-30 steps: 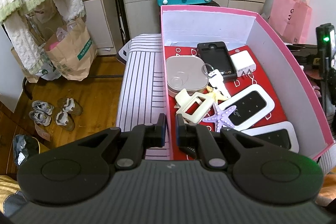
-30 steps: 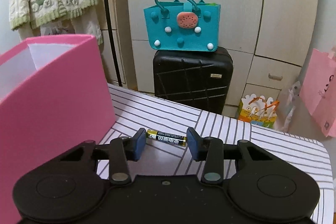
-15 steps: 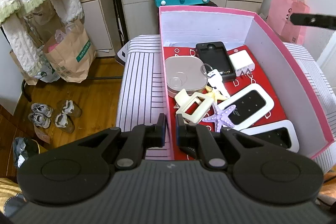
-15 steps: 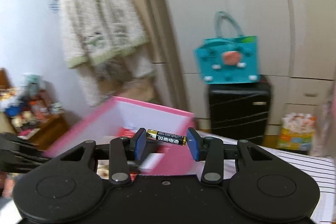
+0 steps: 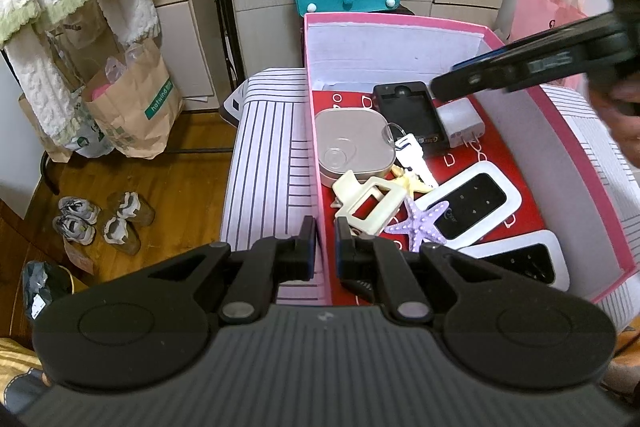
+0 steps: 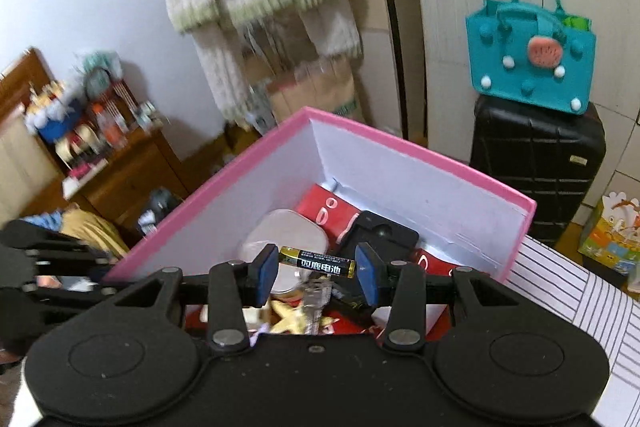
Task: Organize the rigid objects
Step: 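Carry the AA battery into the box and open the right gripper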
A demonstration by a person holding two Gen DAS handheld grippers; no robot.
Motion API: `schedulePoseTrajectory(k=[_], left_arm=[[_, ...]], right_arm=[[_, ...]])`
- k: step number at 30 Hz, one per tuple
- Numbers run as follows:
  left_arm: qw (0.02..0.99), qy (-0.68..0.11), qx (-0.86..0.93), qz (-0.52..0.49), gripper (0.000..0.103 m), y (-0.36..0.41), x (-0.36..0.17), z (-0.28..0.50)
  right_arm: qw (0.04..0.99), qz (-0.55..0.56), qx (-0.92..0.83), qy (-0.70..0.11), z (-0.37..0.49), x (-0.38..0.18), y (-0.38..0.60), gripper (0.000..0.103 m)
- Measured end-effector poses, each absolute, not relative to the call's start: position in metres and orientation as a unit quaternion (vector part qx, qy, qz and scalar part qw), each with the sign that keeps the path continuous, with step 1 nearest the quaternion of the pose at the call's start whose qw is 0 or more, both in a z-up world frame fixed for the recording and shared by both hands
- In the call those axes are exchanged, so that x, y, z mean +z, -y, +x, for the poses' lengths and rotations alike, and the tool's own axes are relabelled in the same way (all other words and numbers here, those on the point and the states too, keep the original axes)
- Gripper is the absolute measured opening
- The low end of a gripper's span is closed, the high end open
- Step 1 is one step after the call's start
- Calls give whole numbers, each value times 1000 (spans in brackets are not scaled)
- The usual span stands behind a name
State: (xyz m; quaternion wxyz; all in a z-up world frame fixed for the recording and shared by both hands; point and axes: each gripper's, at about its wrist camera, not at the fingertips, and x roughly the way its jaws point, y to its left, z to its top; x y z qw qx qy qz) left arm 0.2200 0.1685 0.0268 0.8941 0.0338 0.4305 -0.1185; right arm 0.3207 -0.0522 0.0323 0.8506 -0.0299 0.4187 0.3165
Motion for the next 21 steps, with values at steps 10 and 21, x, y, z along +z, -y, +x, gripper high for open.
schedulePoseTrajectory(k=[10, 21], left_arm=[[893, -434, -117, 32, 7, -168, 27, 220], [894, -433, -116, 25, 7, -172, 28, 217]], right_arm=[[851, -93, 281, -433, 342, 16, 37, 48], [848, 20, 320, -421, 335, 31, 80, 54]])
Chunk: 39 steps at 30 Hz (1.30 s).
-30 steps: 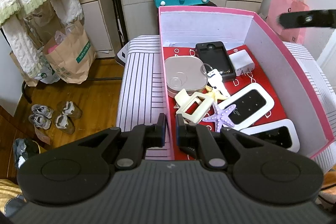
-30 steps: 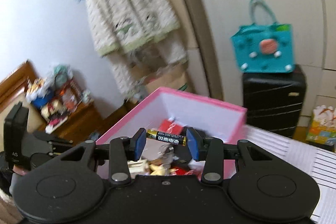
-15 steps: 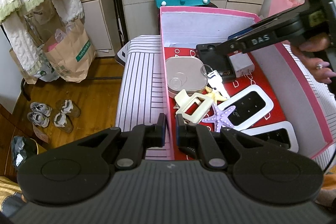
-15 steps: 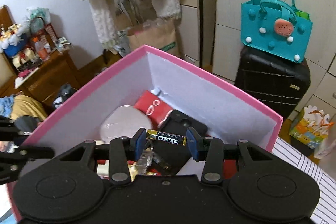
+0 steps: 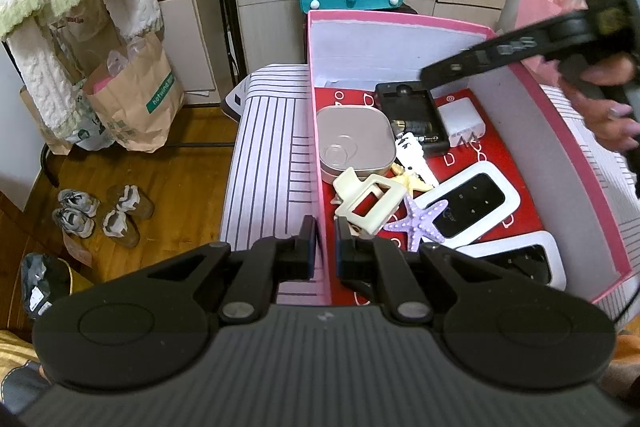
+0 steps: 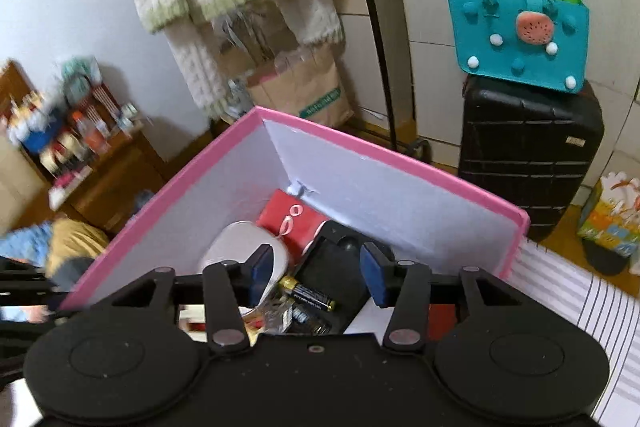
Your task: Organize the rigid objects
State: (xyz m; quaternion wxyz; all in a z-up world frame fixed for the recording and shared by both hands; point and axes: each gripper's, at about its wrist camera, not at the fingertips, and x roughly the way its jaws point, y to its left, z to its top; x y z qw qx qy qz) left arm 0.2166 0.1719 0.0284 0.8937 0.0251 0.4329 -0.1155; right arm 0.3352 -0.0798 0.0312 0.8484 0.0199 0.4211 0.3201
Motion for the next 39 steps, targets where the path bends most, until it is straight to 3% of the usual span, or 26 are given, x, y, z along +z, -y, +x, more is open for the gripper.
schedulePoseTrajectory(k=[8, 15, 19, 26, 34, 39], left_arm=[[909, -406, -91, 26, 9, -173, 44, 196], [925, -369, -86, 22, 9, -163, 67, 163], [928, -358, -103, 17, 9, -151, 78, 143], [943, -308, -123, 21, 12, -125, 90, 100], [939, -303, -162, -25, 13, -107, 86, 66], [937, -305, -165, -37, 20, -96, 77, 46]], right_arm=[[867, -15, 318, -383, 264, 60, 103, 58], [880, -78, 211, -419, 224, 70, 112, 78], [897, -73, 192, -391, 191, 79, 134, 89], [935, -36, 190, -297, 122, 90, 165, 90], [949, 6, 134, -284, 79, 94, 174, 89], [962, 7, 88, -260, 46, 92, 177, 89]])
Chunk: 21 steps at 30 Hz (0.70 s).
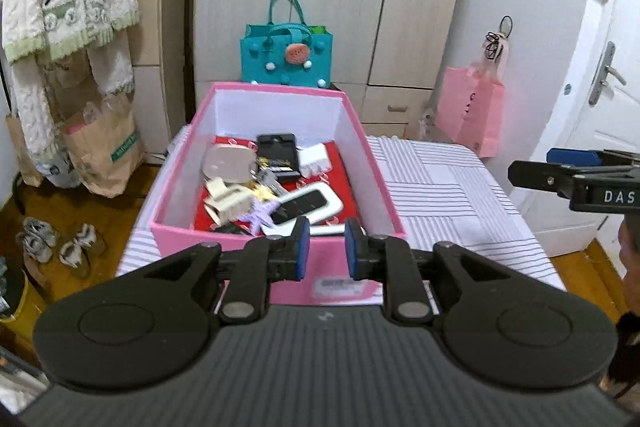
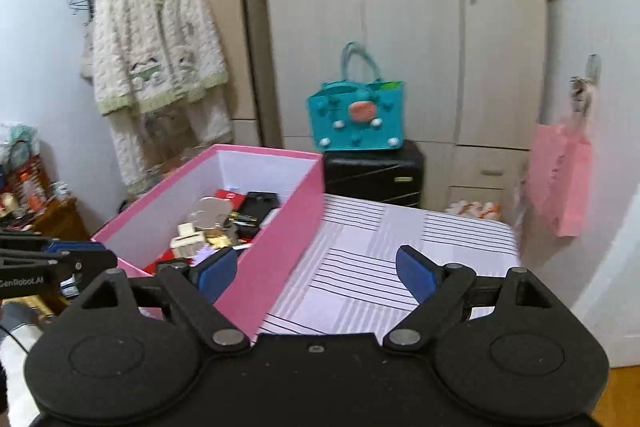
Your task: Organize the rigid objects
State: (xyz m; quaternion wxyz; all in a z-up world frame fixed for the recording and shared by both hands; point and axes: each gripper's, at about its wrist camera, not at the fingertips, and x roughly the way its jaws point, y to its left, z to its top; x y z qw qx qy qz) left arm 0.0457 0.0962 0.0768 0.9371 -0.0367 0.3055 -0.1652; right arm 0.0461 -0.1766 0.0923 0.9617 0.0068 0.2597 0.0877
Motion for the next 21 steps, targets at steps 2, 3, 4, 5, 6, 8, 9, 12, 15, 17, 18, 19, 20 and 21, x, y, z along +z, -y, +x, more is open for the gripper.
schedulePoseTrajectory(k=[2, 3, 4, 5, 6, 8, 9, 12, 15, 17, 18, 19, 20, 21], left_arm=[[937, -303, -167, -41, 25, -92, 73, 38], [939, -301, -162, -41, 29, -90, 72, 35], [941, -296, -155, -42, 30, -88, 71, 32], [945, -291, -146, -43, 32, -87, 69, 29], [947, -287, -137, -44, 35, -87, 69, 27], [951, -281, -122, -51, 41, -88, 67, 22], [952, -278, -113, -55, 42, -88, 67, 20], [959, -268, -84, -49, 48, -86, 67, 14], [960, -266, -77, -41, 58, -83, 66, 9], [961, -264, -77, -39, 64, -82, 66, 8], [961, -262, -77, -35, 69, -81, 66, 7], [962, -260, -78, -32, 70, -79, 65, 6], [963, -257, -79, -30, 75, -78, 65, 5], [963, -255, -80, -29, 80, -75, 65, 2]], right_arm=[[963, 11, 82, -256, 36, 93, 177, 89], [963, 13, 81, -256, 31, 93, 177, 89], [963, 13, 80, -255, 26, 93, 177, 90], [964, 12, 77, -255, 23, 92, 177, 90], [965, 9, 72, -254, 19, 92, 176, 90], [966, 2, 66, -249, 10, 91, 174, 92], [967, 2, 65, -247, 6, 90, 174, 95], [967, 0, 66, -246, -1, 88, 173, 98], [968, -2, 60, -243, -8, 87, 172, 102], [969, -8, 56, -239, -11, 86, 171, 103], [970, -8, 51, -239, -12, 86, 171, 103], [970, -8, 48, -239, -13, 85, 172, 103], [969, -8, 46, -241, -14, 84, 173, 103], [969, -6, 47, -243, -15, 83, 173, 103]])
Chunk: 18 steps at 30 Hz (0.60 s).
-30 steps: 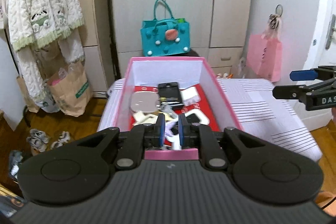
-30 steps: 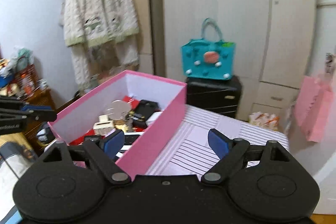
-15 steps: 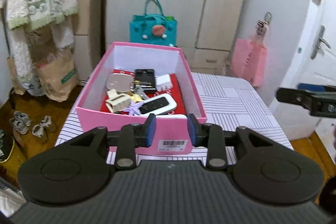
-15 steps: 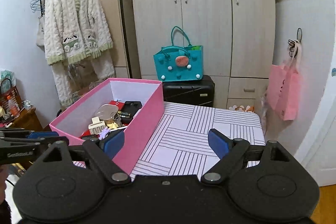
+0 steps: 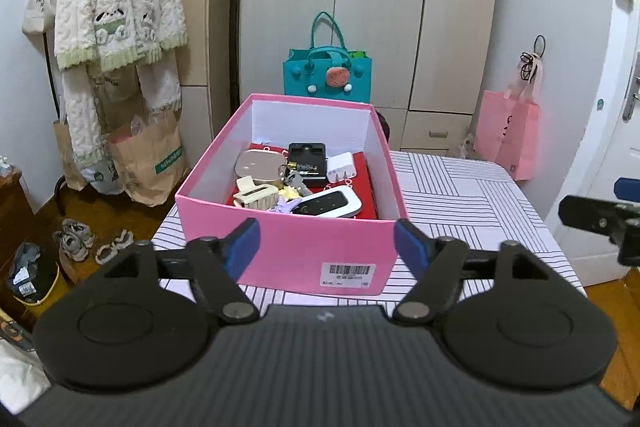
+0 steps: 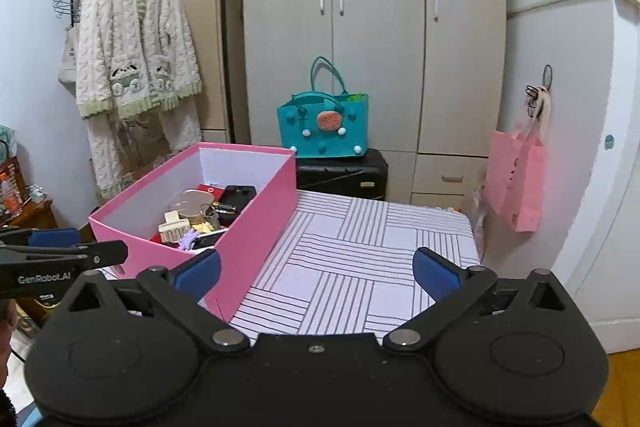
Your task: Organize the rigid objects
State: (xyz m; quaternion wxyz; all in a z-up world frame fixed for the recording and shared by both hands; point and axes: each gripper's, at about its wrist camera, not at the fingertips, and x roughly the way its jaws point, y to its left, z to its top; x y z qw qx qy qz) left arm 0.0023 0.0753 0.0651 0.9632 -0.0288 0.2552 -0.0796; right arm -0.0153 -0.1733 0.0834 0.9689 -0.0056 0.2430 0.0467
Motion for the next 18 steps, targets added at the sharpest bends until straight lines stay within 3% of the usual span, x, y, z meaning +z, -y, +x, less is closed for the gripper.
schedulePoseTrajectory(k=[5, 18], left_arm=[[970, -235, -58, -13, 103, -65, 65, -3], [963, -267, -21, 14, 103, -53, 64, -7]], right_arm=[[967, 20, 57, -247, -19, 82, 183, 103], [962, 26, 26, -270, -24, 76, 185, 103]])
